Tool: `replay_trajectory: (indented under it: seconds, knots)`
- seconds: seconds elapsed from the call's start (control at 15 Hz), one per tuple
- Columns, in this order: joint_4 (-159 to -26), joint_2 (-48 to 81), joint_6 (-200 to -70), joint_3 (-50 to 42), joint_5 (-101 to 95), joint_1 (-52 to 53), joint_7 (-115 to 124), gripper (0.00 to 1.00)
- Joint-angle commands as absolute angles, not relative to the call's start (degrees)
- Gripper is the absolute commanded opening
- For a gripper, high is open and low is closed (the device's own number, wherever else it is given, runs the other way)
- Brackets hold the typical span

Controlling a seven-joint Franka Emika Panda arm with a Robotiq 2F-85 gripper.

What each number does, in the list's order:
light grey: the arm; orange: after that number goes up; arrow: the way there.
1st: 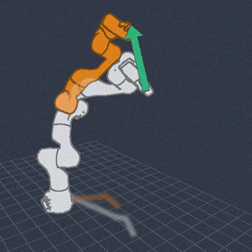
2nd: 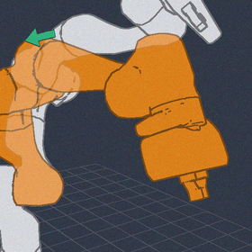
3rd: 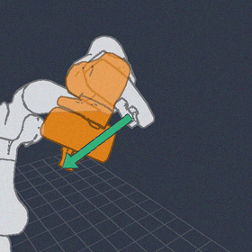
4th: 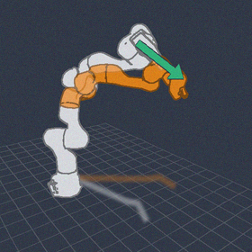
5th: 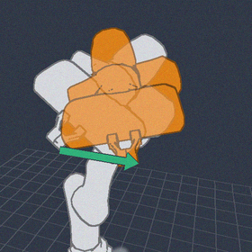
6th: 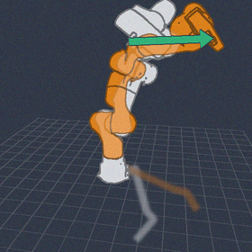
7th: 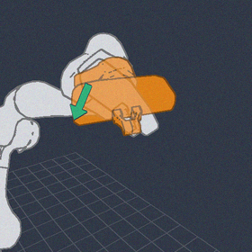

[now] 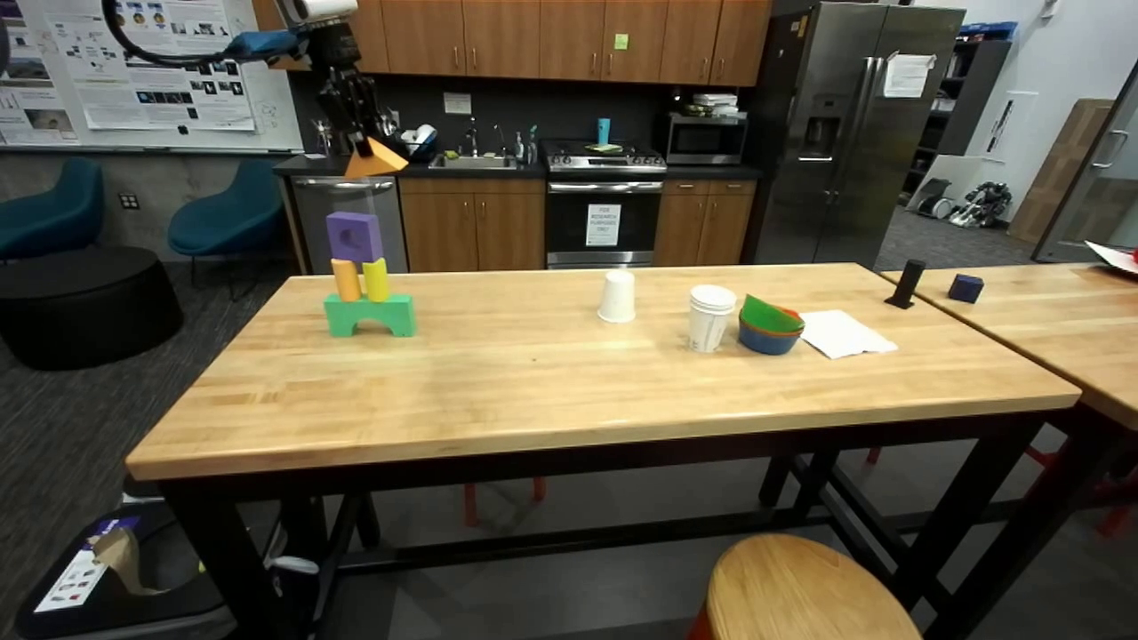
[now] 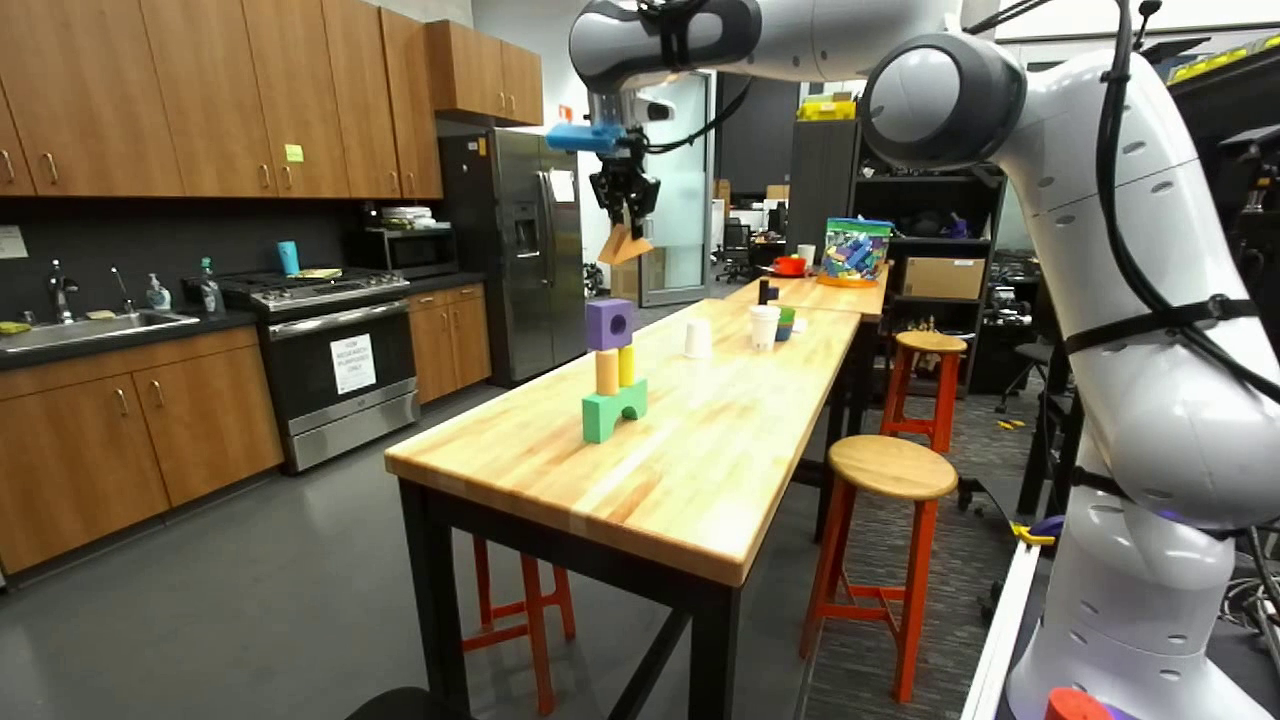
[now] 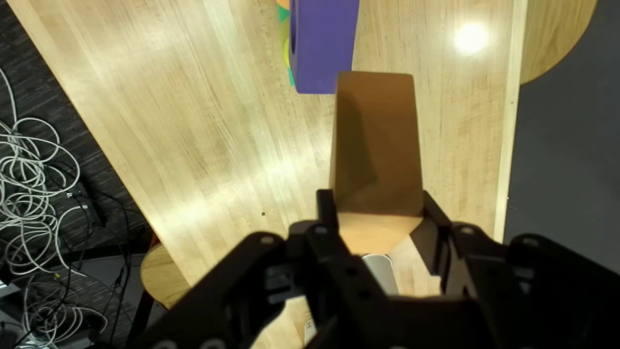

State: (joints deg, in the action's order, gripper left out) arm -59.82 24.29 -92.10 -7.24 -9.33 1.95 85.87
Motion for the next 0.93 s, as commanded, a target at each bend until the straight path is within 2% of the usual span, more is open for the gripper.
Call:
replay_trajectory:
  seconds: [0.0, 0.87]
  knots:
    - [-53.17, 28.05, -88.61, -7.11, -9.19, 1.97, 84.85, 0.16]
    - [-46.65, 30.93, -86.95, -7.41, -10.49, 3.51, 85.98, 0.16]
